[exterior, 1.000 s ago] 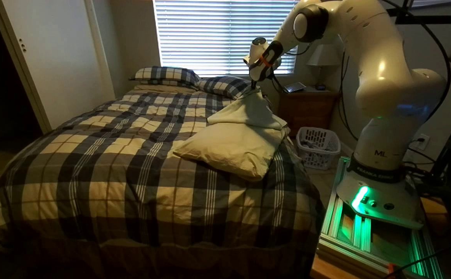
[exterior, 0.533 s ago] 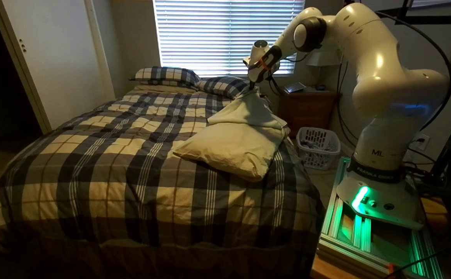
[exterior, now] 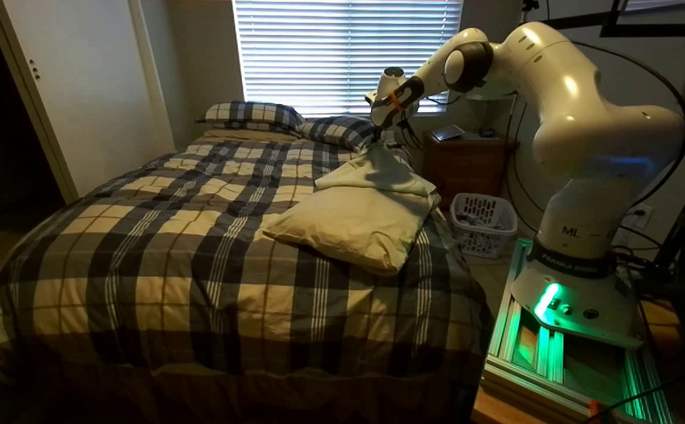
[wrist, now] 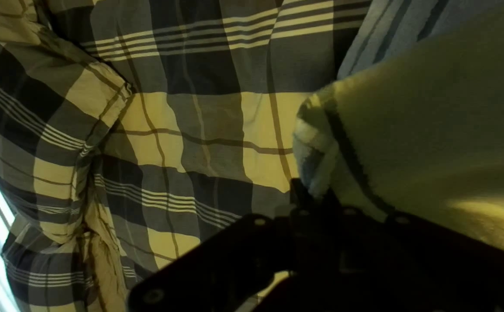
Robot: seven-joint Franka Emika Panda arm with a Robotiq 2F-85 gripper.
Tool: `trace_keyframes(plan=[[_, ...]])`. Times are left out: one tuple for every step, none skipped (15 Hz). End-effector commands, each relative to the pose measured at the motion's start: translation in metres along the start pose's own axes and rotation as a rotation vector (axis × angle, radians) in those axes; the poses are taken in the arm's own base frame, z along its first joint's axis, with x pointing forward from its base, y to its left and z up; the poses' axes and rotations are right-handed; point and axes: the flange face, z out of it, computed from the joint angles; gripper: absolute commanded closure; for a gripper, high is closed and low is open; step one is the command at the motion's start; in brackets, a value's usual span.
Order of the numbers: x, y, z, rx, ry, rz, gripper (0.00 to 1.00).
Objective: Fold the towel into a triangle twice.
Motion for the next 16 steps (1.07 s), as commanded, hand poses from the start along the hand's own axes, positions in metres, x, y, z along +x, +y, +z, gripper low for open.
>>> trace_keyframes(plan=[[-0.003,0.011,0.014,0.001,0.023,-0.004,0.99],[-0.004,0.012,0.017,-0.002,0.027,0.002,0.99],[-0.005,0.013,0.020,-0.004,0.031,0.008,0.99],[-0.005,0.013,0.022,-0.002,0.037,0.016,0.99],[-0.006,0.013,0.024,-0.003,0.040,0.022,0.99],[-0.006,0.013,0.027,0.000,0.045,0.027,0.99],[-0.006,0.013,0.028,-0.001,0.048,0.031,0.99],[-0.006,0.013,0.030,0.001,0.051,0.034,0.99],[-0.005,0.013,0.031,0.006,0.055,0.037,0.99],[-0.004,0.012,0.033,0.008,0.058,0.043,0.99],[0.000,0.010,0.032,0.002,0.067,0.043,0.69],[0.001,0.009,0.034,0.005,0.076,0.050,0.68],[0.002,0.010,0.034,0.011,0.084,0.051,0.61],[0.002,0.011,0.034,0.010,0.093,0.055,0.55],[0.003,0.011,0.035,0.013,0.099,0.058,0.47],[0.003,0.012,0.034,0.015,0.104,0.061,0.41]])
